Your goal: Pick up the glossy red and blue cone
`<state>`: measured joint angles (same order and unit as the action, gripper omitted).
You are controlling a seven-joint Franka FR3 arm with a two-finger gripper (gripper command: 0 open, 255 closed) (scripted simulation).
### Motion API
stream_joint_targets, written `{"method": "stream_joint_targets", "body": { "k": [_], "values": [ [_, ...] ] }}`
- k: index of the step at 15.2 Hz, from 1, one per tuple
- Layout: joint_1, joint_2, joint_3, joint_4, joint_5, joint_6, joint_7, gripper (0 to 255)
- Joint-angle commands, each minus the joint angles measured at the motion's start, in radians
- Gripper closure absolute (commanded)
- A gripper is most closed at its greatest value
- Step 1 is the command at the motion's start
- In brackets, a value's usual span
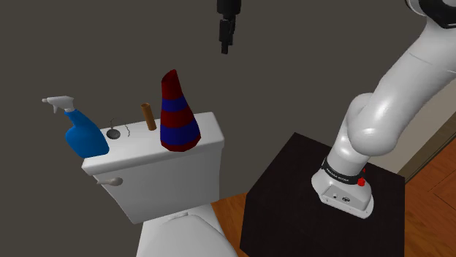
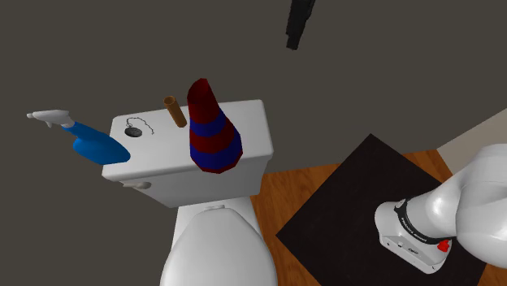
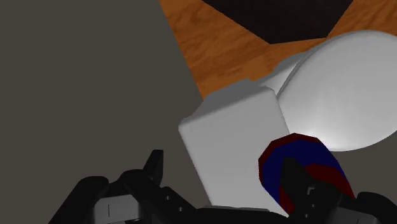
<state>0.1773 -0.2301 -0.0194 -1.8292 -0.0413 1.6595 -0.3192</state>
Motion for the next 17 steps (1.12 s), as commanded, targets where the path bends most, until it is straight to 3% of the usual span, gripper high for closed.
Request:
{"method": "stream_joint_targets", "body": {
  "k": [1,17],
  "values": [
    [0.021,0.064,0.013,0.054,0.007,-0.004,-0.05,0],
    [0.193,0.541,0.171,0.611,-0.015,-0.198,-0.369,0]
  ]
}}
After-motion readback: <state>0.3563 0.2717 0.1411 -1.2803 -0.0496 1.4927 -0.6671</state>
